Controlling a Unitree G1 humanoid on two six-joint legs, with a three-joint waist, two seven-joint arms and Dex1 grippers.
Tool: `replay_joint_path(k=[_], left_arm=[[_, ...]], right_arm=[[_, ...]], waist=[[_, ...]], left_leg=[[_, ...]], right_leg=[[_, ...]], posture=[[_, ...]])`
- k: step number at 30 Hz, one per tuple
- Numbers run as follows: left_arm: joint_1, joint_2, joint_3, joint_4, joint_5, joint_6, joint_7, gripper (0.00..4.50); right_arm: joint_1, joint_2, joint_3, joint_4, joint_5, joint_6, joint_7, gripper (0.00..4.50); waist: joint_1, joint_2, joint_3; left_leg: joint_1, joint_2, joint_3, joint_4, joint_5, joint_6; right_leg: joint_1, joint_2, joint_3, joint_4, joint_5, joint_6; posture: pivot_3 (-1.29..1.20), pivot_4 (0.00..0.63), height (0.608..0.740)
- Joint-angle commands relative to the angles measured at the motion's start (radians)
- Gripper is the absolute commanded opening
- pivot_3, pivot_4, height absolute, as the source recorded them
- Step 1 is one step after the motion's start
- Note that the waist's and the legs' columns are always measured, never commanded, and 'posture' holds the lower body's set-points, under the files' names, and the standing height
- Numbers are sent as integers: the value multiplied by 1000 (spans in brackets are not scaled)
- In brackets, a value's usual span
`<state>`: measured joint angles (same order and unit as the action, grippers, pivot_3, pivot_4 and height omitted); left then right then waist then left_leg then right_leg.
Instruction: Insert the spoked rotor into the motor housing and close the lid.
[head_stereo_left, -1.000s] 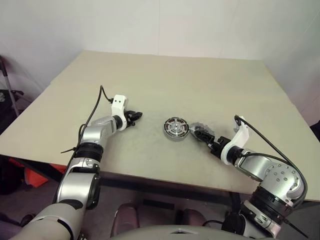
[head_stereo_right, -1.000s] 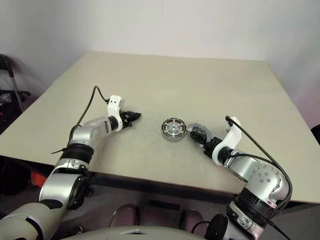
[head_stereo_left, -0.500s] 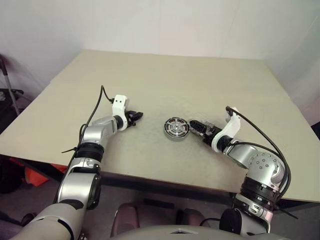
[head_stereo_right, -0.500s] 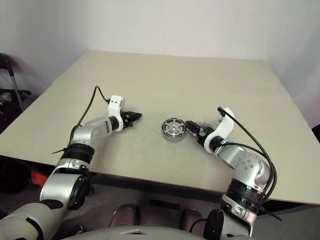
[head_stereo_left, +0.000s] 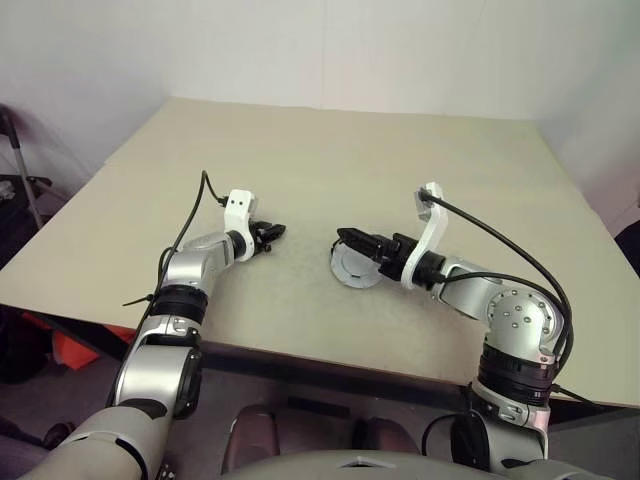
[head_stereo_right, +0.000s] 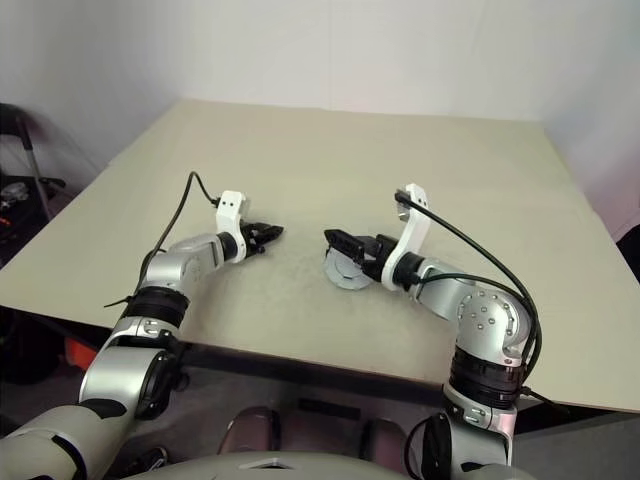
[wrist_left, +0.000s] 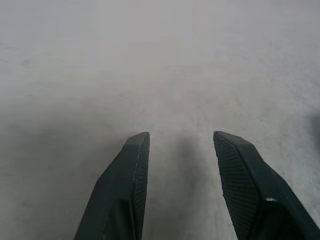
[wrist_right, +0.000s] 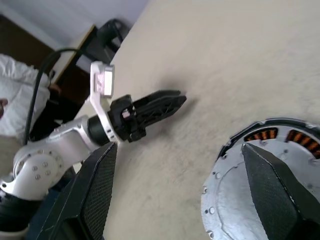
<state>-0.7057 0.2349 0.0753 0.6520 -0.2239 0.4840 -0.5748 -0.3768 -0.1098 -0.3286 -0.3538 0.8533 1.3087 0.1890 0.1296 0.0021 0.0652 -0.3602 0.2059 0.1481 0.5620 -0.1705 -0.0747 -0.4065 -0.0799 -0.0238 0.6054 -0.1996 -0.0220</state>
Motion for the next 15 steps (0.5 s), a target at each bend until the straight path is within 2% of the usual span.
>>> replay_joint_path(k=[1,8,15], left_arm=[[-20,10,8,-32,-6,-7,1,2166],[-13,10,5,-44,-7,-6,-5,2166],[-14,8,6,-43,-8,-9,-6,2166]], right_arm=[[-1,-24,33,-28,-4,-54,18,4470],[60,-252,286,-74,-259,-371,171,4470],[85,-362,284,-69,-300,-425,242,4470]], waist=[[0,0,0],[6,0,0],[6,0,0]], left_leg=[[0,0,0,0,0,0],[-2,0,0,1,0,0],[-3,0,0,2,0,1]], right_leg=[[0,0,0,0,0,0],[0,0,0,0,0,1],[0,0,0,0,-1,3]], posture=[[0,0,740],[0,0,740],[0,0,740]])
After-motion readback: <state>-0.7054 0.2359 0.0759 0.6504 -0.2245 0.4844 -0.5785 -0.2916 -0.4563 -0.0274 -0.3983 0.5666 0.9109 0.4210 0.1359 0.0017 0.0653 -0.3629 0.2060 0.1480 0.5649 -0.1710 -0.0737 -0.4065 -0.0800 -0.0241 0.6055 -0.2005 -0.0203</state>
